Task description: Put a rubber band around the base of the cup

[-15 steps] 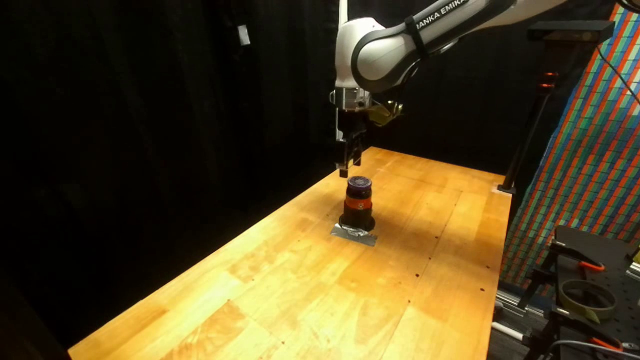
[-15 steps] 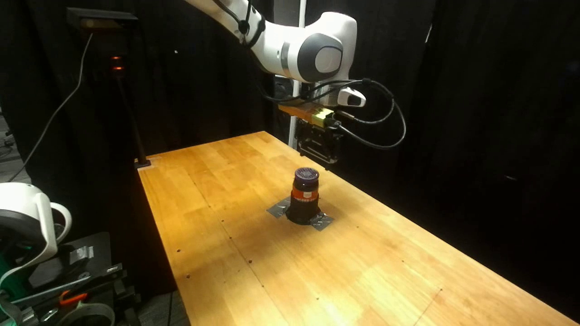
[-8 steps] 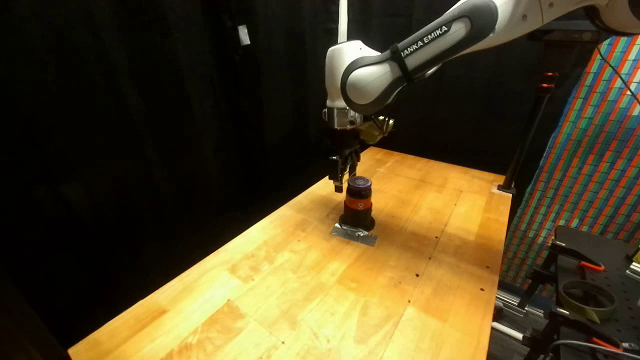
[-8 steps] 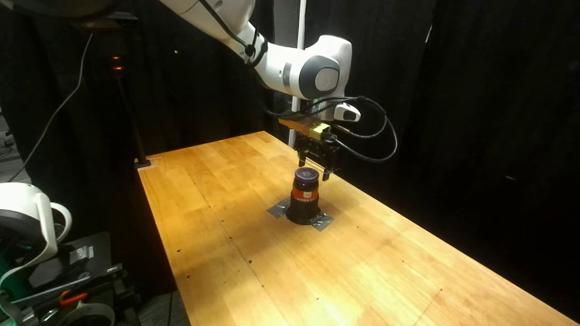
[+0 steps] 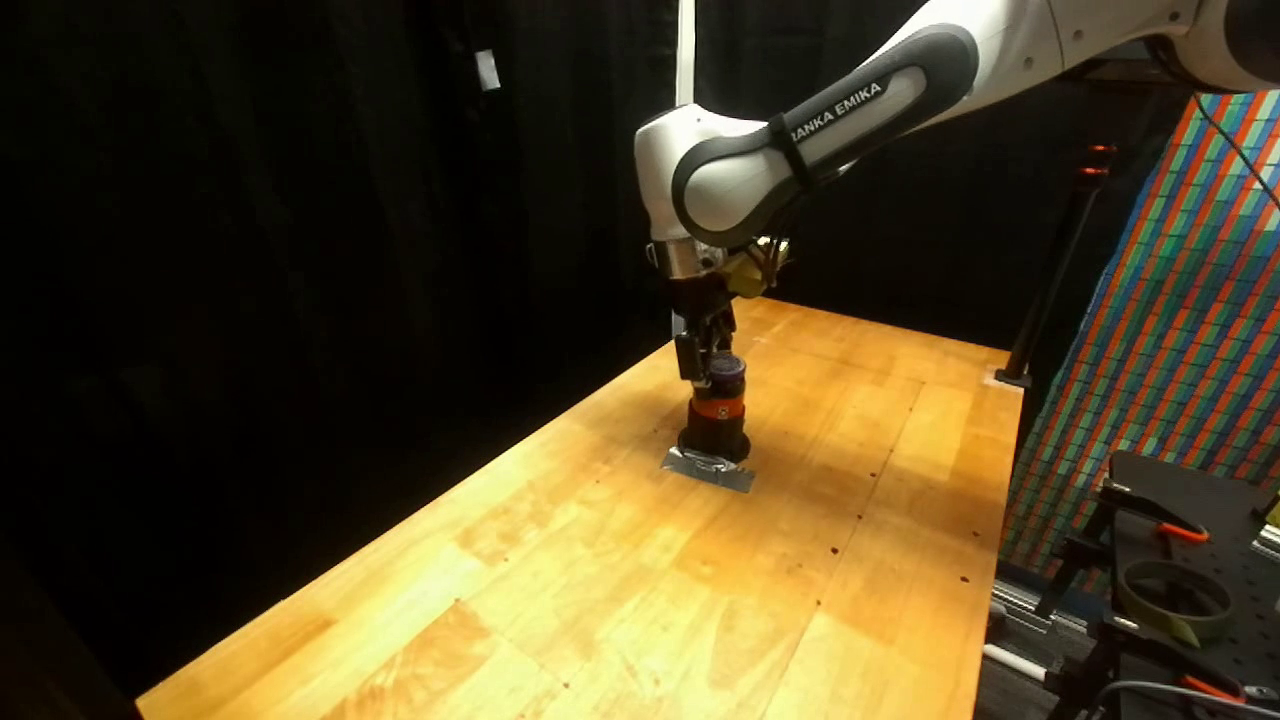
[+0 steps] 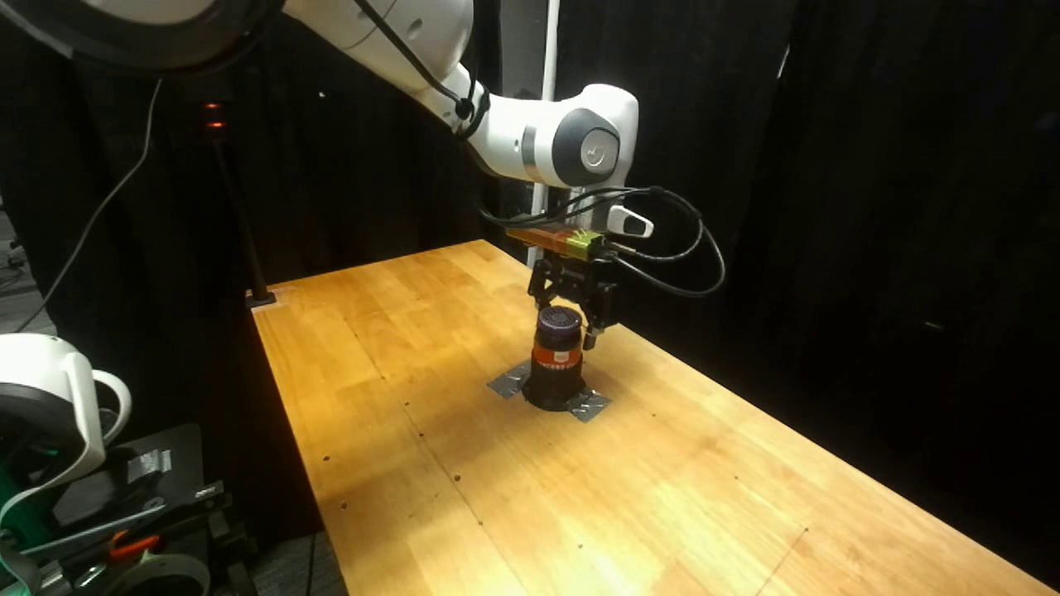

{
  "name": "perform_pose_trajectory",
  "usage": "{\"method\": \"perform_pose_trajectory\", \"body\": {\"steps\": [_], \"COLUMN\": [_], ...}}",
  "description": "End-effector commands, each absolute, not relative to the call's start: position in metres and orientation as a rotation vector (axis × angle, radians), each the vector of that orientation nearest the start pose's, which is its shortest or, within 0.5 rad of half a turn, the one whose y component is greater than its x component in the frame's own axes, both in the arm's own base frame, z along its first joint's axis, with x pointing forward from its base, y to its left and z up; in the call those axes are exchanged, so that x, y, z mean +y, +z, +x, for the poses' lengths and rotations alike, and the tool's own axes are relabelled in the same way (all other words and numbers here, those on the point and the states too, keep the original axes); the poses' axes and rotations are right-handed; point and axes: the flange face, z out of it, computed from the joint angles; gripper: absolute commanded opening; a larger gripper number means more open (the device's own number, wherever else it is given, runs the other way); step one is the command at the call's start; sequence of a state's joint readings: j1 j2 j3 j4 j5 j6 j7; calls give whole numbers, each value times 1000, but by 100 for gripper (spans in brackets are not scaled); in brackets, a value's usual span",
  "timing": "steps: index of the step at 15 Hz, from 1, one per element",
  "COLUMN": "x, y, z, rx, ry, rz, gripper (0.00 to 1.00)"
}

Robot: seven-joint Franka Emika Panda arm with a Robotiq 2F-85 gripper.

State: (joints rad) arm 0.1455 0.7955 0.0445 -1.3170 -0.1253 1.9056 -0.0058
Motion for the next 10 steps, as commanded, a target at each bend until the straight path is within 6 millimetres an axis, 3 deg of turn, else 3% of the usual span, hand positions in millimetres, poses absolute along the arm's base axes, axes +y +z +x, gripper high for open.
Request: {"method": "perform_pose_trajectory", "body": {"steps": [1,10], "x": [118,114], "y": [251,253], "z": [699,659], "rx": [-433,-500], "ry": [406,322], "rz": [-3241,-3249], "gripper": [100,100]}}
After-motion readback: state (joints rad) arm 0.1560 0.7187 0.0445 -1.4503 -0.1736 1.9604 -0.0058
